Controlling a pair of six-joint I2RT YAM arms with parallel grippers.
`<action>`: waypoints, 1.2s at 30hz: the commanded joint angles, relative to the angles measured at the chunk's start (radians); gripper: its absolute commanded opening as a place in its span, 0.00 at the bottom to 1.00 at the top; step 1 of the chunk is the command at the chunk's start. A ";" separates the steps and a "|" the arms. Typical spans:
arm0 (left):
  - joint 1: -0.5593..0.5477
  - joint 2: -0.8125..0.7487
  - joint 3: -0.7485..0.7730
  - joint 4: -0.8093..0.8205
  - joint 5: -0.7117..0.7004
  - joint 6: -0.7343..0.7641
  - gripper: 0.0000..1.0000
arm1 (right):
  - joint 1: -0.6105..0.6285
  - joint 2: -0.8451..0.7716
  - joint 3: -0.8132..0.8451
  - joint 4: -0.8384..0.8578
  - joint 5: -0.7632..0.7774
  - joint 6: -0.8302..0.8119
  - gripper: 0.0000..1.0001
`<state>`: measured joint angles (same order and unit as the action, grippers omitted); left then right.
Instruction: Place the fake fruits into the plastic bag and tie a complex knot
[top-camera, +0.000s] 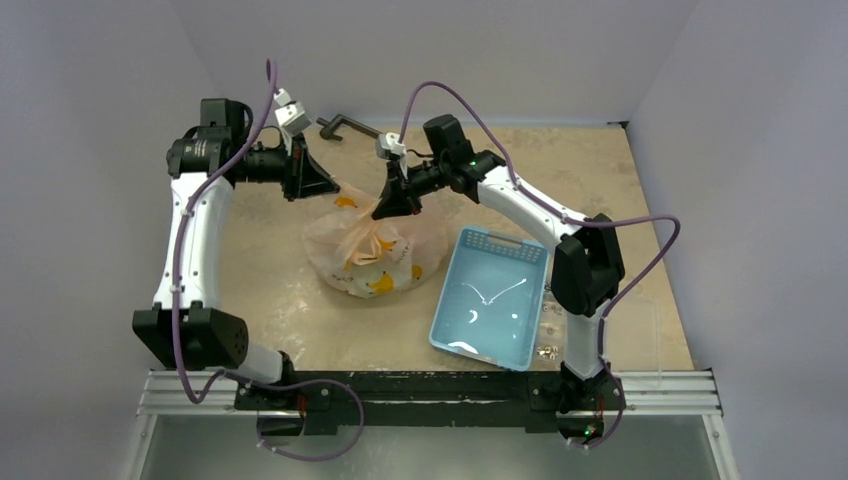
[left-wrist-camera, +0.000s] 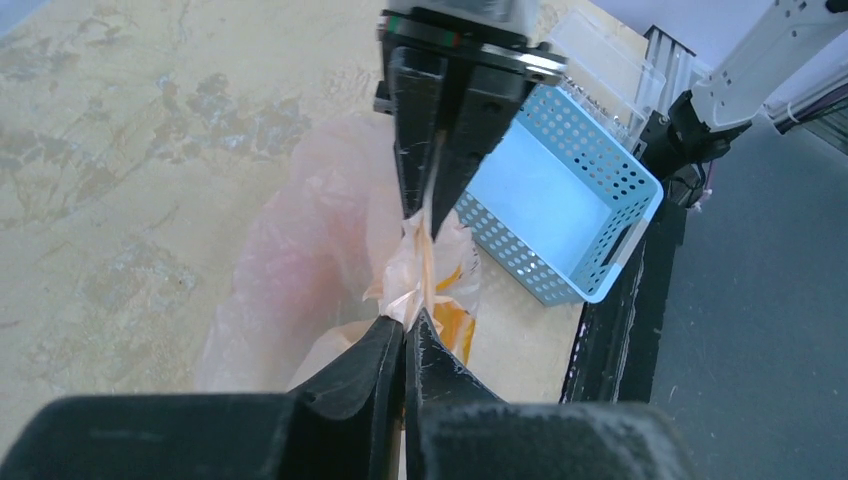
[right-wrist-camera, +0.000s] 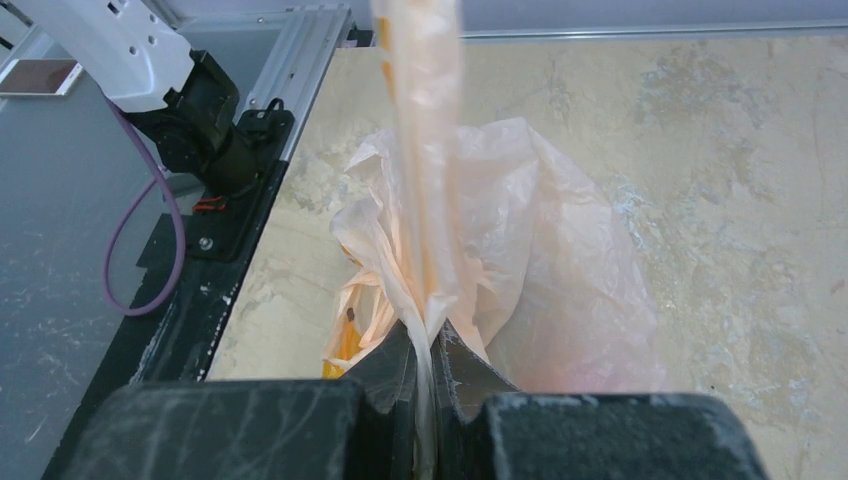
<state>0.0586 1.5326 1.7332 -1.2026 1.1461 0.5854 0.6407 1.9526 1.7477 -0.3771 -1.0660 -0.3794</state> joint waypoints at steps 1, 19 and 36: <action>-0.012 -0.177 -0.085 0.119 0.035 -0.079 0.00 | -0.020 0.012 -0.014 -0.034 0.008 0.007 0.00; -0.396 -0.291 -0.793 0.719 -0.705 -0.321 0.00 | -0.046 -0.038 -0.077 0.257 0.005 0.471 0.00; -0.309 -0.131 -0.719 0.853 -0.558 -0.265 0.00 | -0.046 -0.063 -0.133 0.414 0.102 0.608 0.00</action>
<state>-0.3050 1.4220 0.9779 -0.2161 0.3771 0.2474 0.5934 1.9770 1.6005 -0.0814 -0.9356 0.1799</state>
